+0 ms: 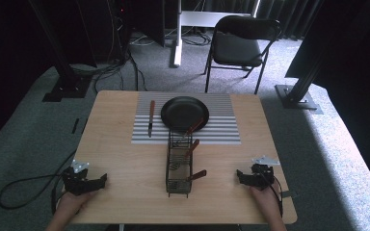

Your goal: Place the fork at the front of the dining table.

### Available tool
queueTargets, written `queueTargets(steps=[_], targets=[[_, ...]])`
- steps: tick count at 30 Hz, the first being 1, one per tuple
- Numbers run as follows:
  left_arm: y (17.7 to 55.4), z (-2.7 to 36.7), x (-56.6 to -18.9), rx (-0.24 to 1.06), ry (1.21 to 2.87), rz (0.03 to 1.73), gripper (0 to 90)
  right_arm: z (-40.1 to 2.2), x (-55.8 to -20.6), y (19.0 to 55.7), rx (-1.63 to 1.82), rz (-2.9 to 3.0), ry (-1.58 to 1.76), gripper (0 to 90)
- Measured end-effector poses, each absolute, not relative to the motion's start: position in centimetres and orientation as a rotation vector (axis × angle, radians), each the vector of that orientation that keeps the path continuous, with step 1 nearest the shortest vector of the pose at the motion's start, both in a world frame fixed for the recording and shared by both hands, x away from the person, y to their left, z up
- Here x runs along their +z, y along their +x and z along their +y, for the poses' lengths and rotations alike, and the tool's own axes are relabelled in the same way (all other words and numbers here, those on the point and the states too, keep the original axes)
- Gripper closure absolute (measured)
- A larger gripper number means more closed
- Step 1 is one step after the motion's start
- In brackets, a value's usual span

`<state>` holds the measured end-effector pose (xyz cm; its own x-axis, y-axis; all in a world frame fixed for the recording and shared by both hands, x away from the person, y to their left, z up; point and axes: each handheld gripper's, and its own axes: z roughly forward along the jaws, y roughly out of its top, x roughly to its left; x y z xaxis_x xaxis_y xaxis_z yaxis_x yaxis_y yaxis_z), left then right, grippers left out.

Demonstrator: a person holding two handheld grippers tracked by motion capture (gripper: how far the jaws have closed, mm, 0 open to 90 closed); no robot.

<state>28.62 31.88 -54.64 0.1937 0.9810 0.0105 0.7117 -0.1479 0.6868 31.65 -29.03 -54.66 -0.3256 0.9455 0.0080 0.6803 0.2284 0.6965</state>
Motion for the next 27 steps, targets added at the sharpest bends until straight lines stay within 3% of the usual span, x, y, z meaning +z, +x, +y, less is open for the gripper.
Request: queueTargets(steps=[27], targets=[[28.6, 31.9, -54.6, 0.639, 1.927, 1.576, 0.7, -27.4, -52.2, 31.9, 0.945, 2.180, 1.478, 17.4]])
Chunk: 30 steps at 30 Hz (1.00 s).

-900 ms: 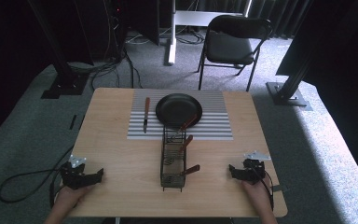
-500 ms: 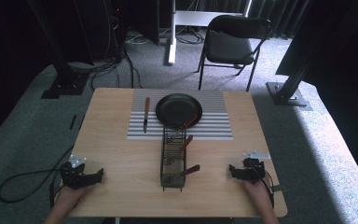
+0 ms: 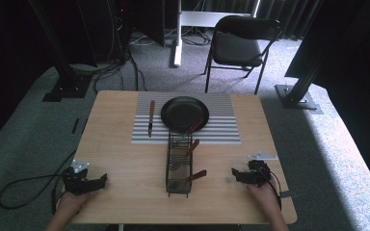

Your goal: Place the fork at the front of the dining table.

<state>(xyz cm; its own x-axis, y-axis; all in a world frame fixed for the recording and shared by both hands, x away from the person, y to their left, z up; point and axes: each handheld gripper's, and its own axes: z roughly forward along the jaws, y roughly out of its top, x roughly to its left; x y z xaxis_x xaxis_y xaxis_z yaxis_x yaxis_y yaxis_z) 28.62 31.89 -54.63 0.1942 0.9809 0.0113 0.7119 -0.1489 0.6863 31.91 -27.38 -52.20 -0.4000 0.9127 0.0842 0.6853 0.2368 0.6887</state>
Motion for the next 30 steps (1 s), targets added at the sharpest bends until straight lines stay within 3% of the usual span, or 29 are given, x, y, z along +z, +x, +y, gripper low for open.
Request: queueTargets(steps=[19, 30], targets=[[28.6, 31.9, -54.6, 0.637, 1.929, 1.573, 0.7, -24.1, -47.9, 34.1, 1.149, 2.163, 1.404, 20.1], [28.6, 31.9, -54.6, 0.637, 1.929, 1.572, 0.7, -21.5, -43.6, 36.2, 1.277, 2.151, 1.323, 22.4]])
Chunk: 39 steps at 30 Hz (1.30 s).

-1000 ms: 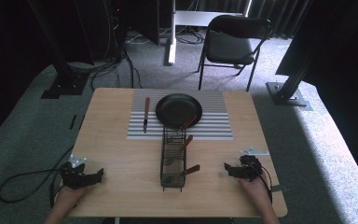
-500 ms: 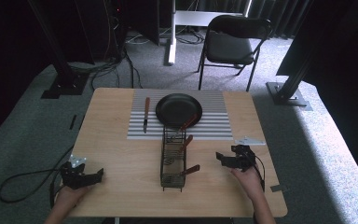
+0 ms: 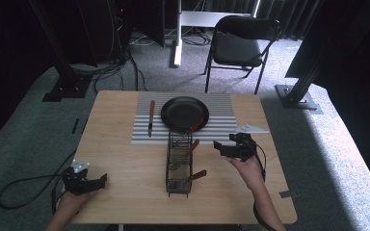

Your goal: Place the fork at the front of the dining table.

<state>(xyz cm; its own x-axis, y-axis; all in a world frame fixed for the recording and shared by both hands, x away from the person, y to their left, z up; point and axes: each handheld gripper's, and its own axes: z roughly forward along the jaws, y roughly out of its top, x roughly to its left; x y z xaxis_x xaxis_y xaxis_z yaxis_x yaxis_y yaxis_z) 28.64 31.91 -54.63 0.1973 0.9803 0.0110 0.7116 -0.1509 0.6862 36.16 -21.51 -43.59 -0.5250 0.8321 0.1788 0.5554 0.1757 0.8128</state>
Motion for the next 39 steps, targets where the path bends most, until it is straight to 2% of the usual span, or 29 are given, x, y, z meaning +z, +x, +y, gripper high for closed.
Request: queueTargets(steps=[9, 23, 30, 31, 33, 34, 39], targets=[[28.6, 31.9, -54.6, 0.637, 1.929, 1.573, 0.7, -19.4, -42.4, 37.6, 1.392, 2.153, 1.319, 24.5], [28.6, 31.9, -54.6, 0.637, 1.929, 1.573, 0.7, -15.1, -41.9, 40.3, 1.367, 2.204, 1.335, 28.6], [28.6, 31.9, -54.6, 0.637, 1.929, 1.573, 0.7, -14.0, -42.9, 41.1, 1.381, 2.226, 1.371, 47.5], [28.6, 31.9, -54.6, 0.637, 1.929, 1.573, 0.7, -14.0, -42.9, 41.1, 1.381, 2.226, 1.371, 47.5], [28.6, 31.9, -54.6, 0.637, 1.929, 1.573, 0.7, -13.8, -43.1, 41.2, 1.360, 2.244, 1.367, 53.8], [28.6, 31.9, -54.6, 0.637, 1.929, 1.572, 0.7, -13.7, -43.2, 41.2, 1.360, 2.251, 1.368, 60.4], [28.6, 31.9, -54.6, 0.637, 1.929, 1.573, 0.7, -13.4, -43.3, 41.4, 1.386, 2.260, 1.357, 66.9]])
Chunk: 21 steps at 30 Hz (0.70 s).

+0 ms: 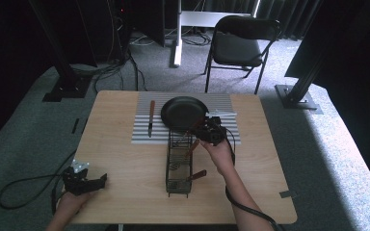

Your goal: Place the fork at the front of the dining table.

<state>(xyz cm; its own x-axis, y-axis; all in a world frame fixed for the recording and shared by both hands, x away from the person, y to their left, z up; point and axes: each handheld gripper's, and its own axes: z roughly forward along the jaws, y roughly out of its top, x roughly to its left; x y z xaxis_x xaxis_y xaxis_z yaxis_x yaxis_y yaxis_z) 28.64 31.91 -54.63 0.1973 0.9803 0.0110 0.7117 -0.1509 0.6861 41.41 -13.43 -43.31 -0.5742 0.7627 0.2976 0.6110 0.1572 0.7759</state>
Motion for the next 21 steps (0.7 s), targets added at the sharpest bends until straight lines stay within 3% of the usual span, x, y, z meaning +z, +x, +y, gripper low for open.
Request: queueTargets(steps=[3, 13, 21], targets=[[28.6, 31.9, -54.6, 0.637, 1.929, 1.572, 0.7, -13.2, -43.3, 41.4, 1.400, 2.263, 1.340, 73.6], [28.6, 31.9, -54.6, 0.637, 1.929, 1.573, 0.7, -13.5, -42.9, 41.1, 1.461, 2.279, 1.327, 80.2], [28.6, 31.9, -54.6, 0.637, 1.929, 1.573, 0.7, -13.5, -41.8, 40.6, 1.454, 2.279, 1.271, 80.7]])
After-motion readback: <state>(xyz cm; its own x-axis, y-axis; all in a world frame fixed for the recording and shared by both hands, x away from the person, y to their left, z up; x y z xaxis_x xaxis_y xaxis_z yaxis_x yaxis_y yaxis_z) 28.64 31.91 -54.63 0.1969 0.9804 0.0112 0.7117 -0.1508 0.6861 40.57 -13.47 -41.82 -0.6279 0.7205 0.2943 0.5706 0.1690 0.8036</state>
